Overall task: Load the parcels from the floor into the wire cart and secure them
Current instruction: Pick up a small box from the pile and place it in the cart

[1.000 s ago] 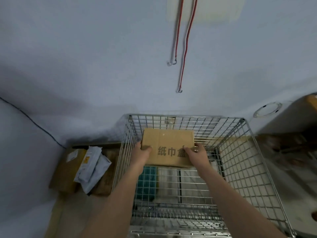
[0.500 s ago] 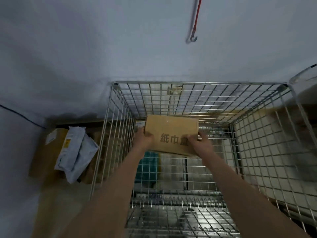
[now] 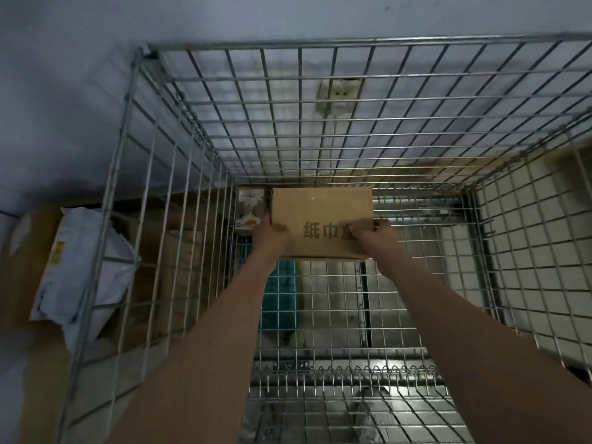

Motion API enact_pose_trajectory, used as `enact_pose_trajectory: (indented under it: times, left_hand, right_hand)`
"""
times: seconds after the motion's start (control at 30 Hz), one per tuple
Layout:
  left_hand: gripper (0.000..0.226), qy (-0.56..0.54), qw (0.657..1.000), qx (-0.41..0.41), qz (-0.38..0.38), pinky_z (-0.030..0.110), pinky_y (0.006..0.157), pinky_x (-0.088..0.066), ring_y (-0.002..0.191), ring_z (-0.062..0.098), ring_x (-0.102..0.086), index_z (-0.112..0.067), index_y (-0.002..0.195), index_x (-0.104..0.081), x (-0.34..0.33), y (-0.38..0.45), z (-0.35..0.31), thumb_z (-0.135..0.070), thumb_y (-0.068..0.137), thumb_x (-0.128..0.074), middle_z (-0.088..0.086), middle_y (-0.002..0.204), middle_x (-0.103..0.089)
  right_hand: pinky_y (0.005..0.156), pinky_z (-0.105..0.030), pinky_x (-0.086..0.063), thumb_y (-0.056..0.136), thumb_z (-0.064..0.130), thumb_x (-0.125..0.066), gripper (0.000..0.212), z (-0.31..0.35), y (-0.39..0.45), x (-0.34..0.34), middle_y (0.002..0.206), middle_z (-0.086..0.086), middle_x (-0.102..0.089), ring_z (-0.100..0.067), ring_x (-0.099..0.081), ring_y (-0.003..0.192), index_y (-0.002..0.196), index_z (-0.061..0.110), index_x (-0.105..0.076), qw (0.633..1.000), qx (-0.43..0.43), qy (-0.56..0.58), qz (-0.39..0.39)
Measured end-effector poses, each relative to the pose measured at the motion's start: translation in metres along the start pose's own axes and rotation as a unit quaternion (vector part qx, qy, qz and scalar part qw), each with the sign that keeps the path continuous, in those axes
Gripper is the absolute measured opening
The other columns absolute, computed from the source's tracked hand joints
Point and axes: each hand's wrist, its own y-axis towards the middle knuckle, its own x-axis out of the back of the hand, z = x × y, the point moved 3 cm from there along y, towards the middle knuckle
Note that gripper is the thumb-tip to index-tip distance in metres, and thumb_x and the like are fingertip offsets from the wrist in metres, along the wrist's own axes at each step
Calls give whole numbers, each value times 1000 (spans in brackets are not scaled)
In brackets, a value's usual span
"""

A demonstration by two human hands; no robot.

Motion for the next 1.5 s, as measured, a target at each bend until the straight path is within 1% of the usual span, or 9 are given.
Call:
enact_pose_trajectory:
  times: [0.2,0.43,0.63,0.67,0.8,1.1,1.23,1.37,1.5]
  left_hand:
    - [55,6,1000,-4,-14,28,98,-44,114,22,-53,-20,145,-42,-16,51,21,-6,94,-58,8,136,-51]
    - [52,86,995,-42,-41,46,102,-50,118,29,-55,-18,141,-43,-22,98,30,-11,91,-56,7,131,-59]
    - [61,105,990,-49,-75,47,103,-49,123,31,-53,-17,152,-34,-23,121,32,-13,93,-52,9,140,-53]
    - [62,109,989,-48,-83,47,103,-49,125,32,-51,-16,152,-33,-22,123,31,-14,94,-52,10,141,-51]
    - [60,133,986,-41,-94,47,102,-49,124,33,-51,-14,151,-34,-11,131,31,-17,94,-53,15,142,-48]
    - [60,142,985,-66,-78,46,101,-50,119,33,-54,-16,149,-35,-4,142,29,-14,92,-53,16,139,-50]
    - [60,144,983,-68,-90,45,103,-49,121,33,-53,-17,151,-34,-6,148,27,-15,94,-53,15,141,-49]
    - [53,131,986,-68,-79,49,100,-51,119,33,-53,-17,145,-41,-3,152,25,-14,95,-56,14,136,-52]
    - [55,119,988,-74,-65,48,104,-48,121,31,-52,-16,146,-40,0,157,26,-14,94,-61,13,137,-52]
  right_hand:
    - [92,-40,-41,91,21,-71,63,-18,49,-29,139,-6,-52,-29,-52,126,144,16,-37,999,-5,32,44]
    - [69,-27,-40,92,11,-68,52,-34,86,-55,118,0,-56,-20,-55,107,137,19,-45,995,2,81,66]
    - [43,-15,-39,89,-7,-55,56,-34,108,-66,107,-3,-61,-13,-53,74,137,19,-47,996,31,50,61]
    - [43,-13,-42,89,-6,-56,57,-31,110,-67,105,-2,-61,-12,-52,71,139,19,-46,997,42,47,53]
    - [79,-28,-50,89,-1,-61,53,-21,111,-74,109,-1,-61,-20,-59,96,138,16,-50,997,74,20,16]
    - [92,-31,-50,91,2,-57,49,-18,117,-87,115,-1,-62,-21,-58,105,137,16,-52,996,89,21,6]
    - [87,-28,-48,90,2,-59,46,-17,121,-88,110,-1,-62,-19,-58,100,134,16,-55,995,92,38,-6]
    - [96,-38,-53,90,7,-63,47,-22,126,-87,110,1,-65,-23,-63,106,135,21,-55,995,84,50,-1]
    - [94,-46,-55,90,10,-65,51,-25,128,-86,114,-4,-69,-29,-65,107,137,25,-52,996,75,51,1]
